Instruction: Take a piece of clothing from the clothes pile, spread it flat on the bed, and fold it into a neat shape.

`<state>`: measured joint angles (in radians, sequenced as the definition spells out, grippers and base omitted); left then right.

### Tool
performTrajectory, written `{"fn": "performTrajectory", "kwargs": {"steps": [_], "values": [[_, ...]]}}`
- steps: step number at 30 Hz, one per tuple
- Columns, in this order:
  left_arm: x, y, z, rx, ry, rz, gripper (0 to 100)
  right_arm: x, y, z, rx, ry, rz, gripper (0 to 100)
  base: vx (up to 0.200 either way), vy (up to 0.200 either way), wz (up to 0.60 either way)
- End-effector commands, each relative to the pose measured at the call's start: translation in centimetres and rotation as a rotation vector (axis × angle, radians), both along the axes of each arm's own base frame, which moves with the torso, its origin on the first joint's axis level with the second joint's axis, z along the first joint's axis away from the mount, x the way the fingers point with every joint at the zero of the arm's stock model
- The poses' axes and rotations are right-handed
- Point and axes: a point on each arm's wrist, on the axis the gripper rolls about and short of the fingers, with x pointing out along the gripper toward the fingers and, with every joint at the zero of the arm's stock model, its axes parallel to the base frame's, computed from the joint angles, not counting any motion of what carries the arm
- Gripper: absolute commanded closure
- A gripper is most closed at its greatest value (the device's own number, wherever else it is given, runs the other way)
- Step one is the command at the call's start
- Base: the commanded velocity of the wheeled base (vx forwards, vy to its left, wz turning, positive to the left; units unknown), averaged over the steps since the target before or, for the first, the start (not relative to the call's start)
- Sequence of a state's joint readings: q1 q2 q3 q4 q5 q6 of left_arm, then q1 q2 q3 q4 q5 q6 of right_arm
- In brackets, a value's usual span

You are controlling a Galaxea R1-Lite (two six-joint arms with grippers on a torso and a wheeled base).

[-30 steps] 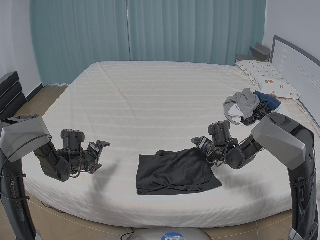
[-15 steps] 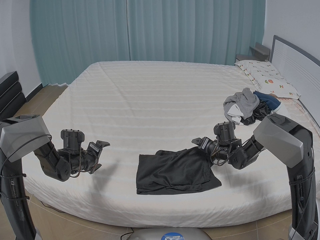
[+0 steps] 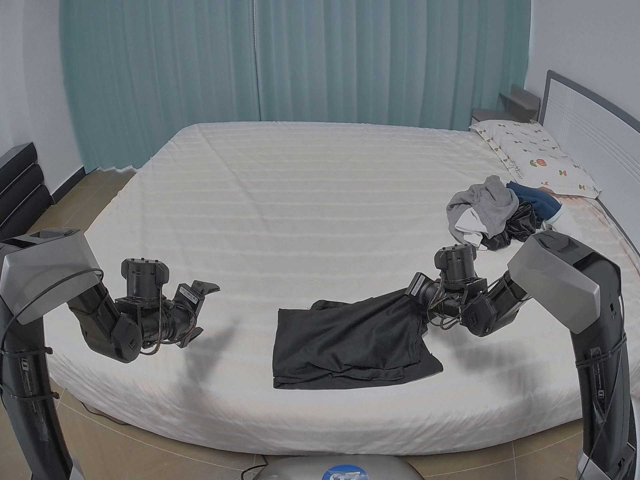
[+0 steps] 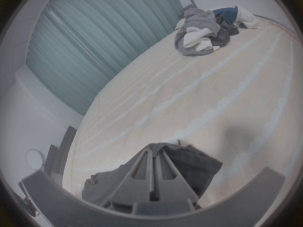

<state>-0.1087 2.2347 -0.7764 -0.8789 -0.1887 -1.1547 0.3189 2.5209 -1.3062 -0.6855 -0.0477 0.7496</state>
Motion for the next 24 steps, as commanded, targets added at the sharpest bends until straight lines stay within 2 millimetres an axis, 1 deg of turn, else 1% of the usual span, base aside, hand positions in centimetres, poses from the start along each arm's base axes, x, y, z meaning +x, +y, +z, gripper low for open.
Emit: {"fn": "performTrajectory", "kwargs": {"steps": [1, 7, 8, 11, 13, 15, 17, 18, 19, 20, 21, 24], "values": [[0.0, 0.0, -0.1, 0.000, 0.002, 0.000, 0, 0.1, -0.8, -0.1, 0.001, -0.003, -0.017, 100, 0.000, 0.000, 0.00], [0.0, 0.0, -0.1, 0.000, 0.002, 0.000, 0, -0.4, -0.6, -0.2, 0.003, -0.002, 0.001, 100, 0.000, 0.000, 0.00], [0.0, -0.1, -0.1, 0.001, 0.002, -0.002, 0, -0.5, -0.6, -0.2, 0.001, 0.001, 0.004, 0, 0.000, 0.000, 0.00], [0.0, 0.0, -0.1, 0.000, 0.002, 0.000, 0, -0.8, -0.6, 0.6, 0.010, -0.016, 0.008, 0, 0.000, 0.000, 0.00], [0.0, 0.0, -0.1, 0.001, 0.002, -0.001, 0, -1.5, -1.0, 2.1, 0.031, -0.027, 0.027, 0, 0.000, 0.000, 0.00], [0.0, 0.0, -0.1, 0.000, 0.002, 0.000, 0, -2.7, -1.5, 3.5, 0.062, -0.032, 0.067, 0, 0.000, 0.000, 0.00], [0.0, 0.0, -0.1, 0.000, 0.002, 0.000, 0, -3.8, -2.0, 4.3, 0.073, -0.027, 0.096, 0, 0.000, 0.000, 0.00], [0.0, 0.0, -0.1, 0.001, 0.002, -0.001, 0, -5.0, -2.3, 4.4, 0.076, -0.007, 0.124, 0, 0.000, 0.000, 0.00], [0.0, 0.0, -0.1, 0.001, 0.002, -0.001, 0, -5.0, -2.3, 4.4, 0.076, -0.007, 0.124, 0, 0.000, 0.000, 0.00], [0.0, 0.0, -0.1, 0.000, 0.002, 0.000, 0, -5.9, -2.5, 4.4, 0.073, 0.013, 0.148, 0, 0.000, 0.000, 0.00], [0.0, 0.0, -0.1, 0.000, 0.002, 0.000, 0, -7.2, -2.8, 4.1, 0.057, 0.043, 0.184, 0, 0.000, 0.000, 0.00], [0.0, -0.1, -0.1, 0.001, 0.002, -0.002, 0, -8.8, -3.1, 3.1, 0.035, 0.088, 0.235, 0, 0.000, 0.000, 0.00]]}}
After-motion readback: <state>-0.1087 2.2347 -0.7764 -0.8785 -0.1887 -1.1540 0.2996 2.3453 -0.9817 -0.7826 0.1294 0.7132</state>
